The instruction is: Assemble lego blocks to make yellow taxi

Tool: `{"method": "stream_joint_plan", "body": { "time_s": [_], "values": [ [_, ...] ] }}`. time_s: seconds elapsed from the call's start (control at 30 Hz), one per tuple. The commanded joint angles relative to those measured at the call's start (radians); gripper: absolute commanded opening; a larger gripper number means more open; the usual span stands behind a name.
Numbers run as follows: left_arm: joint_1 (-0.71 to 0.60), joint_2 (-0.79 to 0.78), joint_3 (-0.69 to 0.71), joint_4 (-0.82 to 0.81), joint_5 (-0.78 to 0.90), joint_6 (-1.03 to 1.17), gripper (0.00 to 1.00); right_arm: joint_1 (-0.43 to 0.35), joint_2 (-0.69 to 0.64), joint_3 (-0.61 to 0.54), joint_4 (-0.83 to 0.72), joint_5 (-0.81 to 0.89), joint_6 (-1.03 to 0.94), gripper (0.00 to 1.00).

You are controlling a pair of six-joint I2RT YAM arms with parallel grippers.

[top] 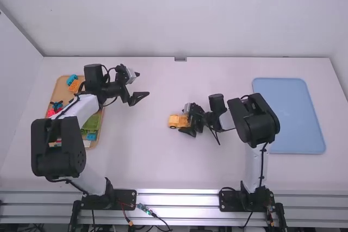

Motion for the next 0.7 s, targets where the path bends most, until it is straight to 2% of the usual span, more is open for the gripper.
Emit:
{"method": "stream_joint_plan", "body": {
  "time_s": [0.0, 0.13, 0.2, 0.43, 0.5, 0.67],
  "values": [
    [0.021, -0.009, 0.010, -0.001, 0.003, -0.003, 0.99, -0.005, 0.010, 0.009, -0.009, -0.004, 0.009, 0.99],
    [0.055, -0.009, 0.024, -0.001, -0.009, -0.100, 0.99, -0.018, -0.012, -0.019, -0.009, 0.004, 0.006, 0.99],
    [0.101, -0.009, 0.057, -0.011, -0.014, -0.243, 0.99, -0.027, -0.056, -0.064, -0.010, 0.004, -0.024, 0.99],
    [0.170, -0.009, 0.136, -0.111, -0.026, -0.264, 0.99, -0.061, -0.200, -0.179, -0.010, 0.113, -0.026, 0.99],
    [0.179, -0.009, 0.165, -0.170, -0.089, -0.264, 0.99, -0.060, -0.253, -0.214, -0.025, 0.182, -0.025, 0.99],
    [0.169, -0.009, 0.220, -0.330, -0.370, -0.265, 0.99, -0.060, -0.424, -0.259, -0.162, 0.393, -0.015, 0.99]
  ]
}}
